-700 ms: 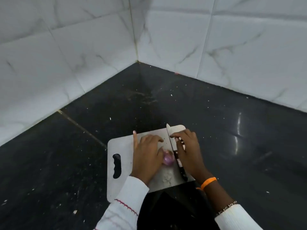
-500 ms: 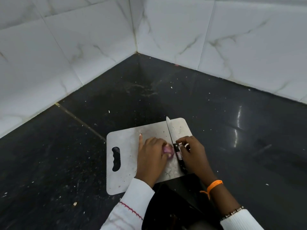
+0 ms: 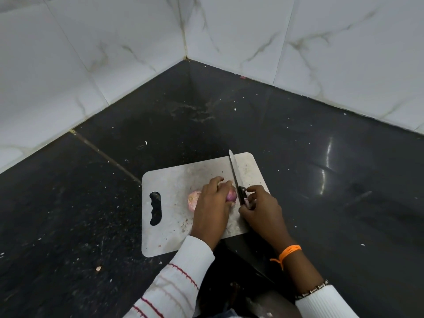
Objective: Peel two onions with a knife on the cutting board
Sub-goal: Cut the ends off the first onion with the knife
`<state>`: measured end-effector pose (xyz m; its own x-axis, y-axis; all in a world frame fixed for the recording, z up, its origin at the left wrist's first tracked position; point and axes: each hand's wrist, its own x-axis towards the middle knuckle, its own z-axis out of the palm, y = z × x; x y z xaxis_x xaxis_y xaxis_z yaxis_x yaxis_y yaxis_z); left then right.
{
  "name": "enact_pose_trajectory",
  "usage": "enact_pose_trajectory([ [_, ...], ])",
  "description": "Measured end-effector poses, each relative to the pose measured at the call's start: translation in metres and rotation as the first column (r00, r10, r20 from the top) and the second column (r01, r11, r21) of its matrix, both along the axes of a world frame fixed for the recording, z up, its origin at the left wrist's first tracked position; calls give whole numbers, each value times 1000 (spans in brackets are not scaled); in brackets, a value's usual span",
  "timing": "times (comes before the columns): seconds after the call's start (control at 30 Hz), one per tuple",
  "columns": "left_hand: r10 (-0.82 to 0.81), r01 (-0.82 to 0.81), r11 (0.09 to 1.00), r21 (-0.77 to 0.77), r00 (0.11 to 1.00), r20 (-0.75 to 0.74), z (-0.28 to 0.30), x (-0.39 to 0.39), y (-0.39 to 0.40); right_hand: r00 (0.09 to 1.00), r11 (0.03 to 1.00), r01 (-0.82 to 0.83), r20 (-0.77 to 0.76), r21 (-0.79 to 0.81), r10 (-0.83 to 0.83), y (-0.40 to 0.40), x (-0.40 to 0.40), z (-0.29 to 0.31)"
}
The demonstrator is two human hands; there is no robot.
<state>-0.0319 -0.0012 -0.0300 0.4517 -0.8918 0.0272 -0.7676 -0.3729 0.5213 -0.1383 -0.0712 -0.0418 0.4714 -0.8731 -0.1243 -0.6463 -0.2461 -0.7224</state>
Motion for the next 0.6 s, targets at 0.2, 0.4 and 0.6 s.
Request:
enact_pose_trajectory([
  [0.2, 75, -76, 997, -30, 996, -40, 1, 4, -5, 974, 948, 94, 170, 303, -151, -4, -3, 4],
  [0.4, 147, -151, 984, -99, 988, -53, 3, 13, -10, 939, 972, 85, 308, 220, -152, 12, 2, 7],
  [0.6, 149, -160, 975, -157, 986, -78, -3, 18, -12, 933, 984, 16, 352, 177, -79, 28, 4, 3],
])
